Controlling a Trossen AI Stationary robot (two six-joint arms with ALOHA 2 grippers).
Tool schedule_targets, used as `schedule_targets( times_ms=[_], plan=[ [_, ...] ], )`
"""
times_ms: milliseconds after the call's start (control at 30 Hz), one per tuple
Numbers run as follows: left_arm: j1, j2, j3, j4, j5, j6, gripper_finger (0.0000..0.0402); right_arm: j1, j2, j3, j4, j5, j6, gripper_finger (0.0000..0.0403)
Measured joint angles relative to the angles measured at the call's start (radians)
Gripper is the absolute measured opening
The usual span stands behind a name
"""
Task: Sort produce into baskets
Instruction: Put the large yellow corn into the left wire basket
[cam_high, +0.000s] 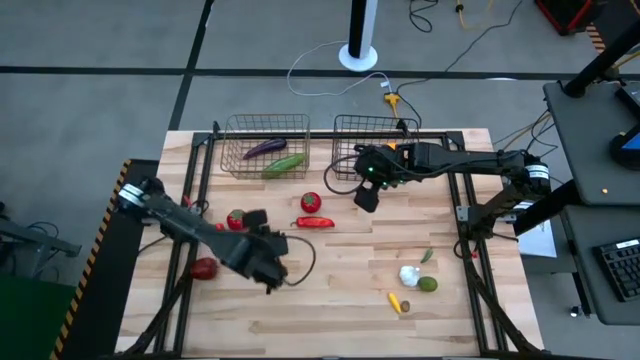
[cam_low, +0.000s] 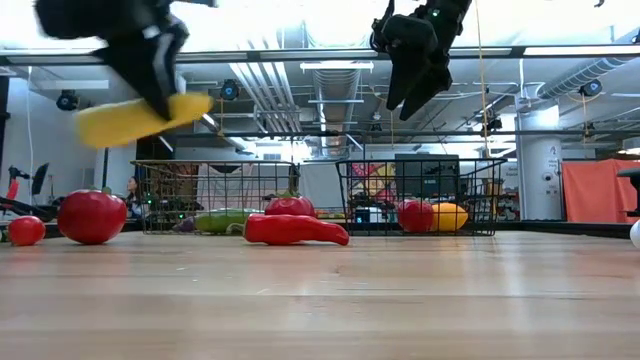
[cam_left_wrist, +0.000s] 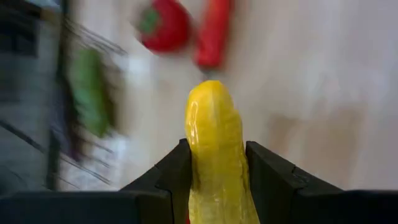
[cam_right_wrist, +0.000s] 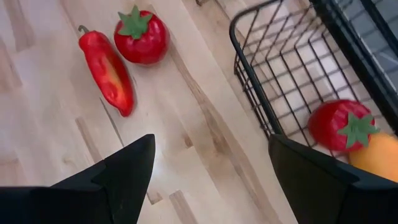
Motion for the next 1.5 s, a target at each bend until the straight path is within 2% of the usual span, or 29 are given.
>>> schedule_targets(
  times_ms=[233,433,500,667,767,933,1067,1200,1333,1500],
  plan=[
    [0.121,-0.17,-0.009,0.065,-0.134,0.271,0.0116,0.0,0.0,0.0,-0.135,0.0,0.057,0.0306],
    [0.298,-0.335,-0.081,0.196,-0.142,0.521,0.0116,0.0,-0.001,0.0,-0.205,0.001,0.105,0.0306],
    [0.376,-0.371,-0.103,0.254,-0.111,0.621,0.0116,0.0,-0.001,0.0,-0.207,0.001,0.106,0.0306],
    [0.616,-0.394,-0.129,0.37,0.069,0.865,0.0116,0.0,-0.001,0.0,-0.207,0.001,0.121,0.0306],
    [0.765,-0.374,-0.13,0.409,0.163,1.007,0.0116,0.0,-0.001,0.0,-0.209,0.001,0.131,0.0306],
    [0.997,-0.278,-0.077,0.407,0.427,1.142,0.0116,0.0,-0.001,0.0,-0.21,0.001,0.139,0.0306],
    [1.101,-0.159,-0.002,0.352,0.443,1.203,0.0116,0.0,-0.001,0.0,-0.21,0.001,0.152,0.0306],
    [1.163,-0.045,0.08,0.296,0.525,1.253,0.0116,0.0,-0.001,0.0,-0.21,0.003,0.172,0.0306],
    [1.198,0.055,0.146,0.225,0.538,1.261,0.0116,0.0,-0.001,0.0,-0.21,0.003,0.186,0.0306],
    [1.207,0.128,0.174,0.214,0.567,1.291,0.0116,0.0,-0.001,0.0,-0.209,0.003,0.19,0.0306]
  ],
)
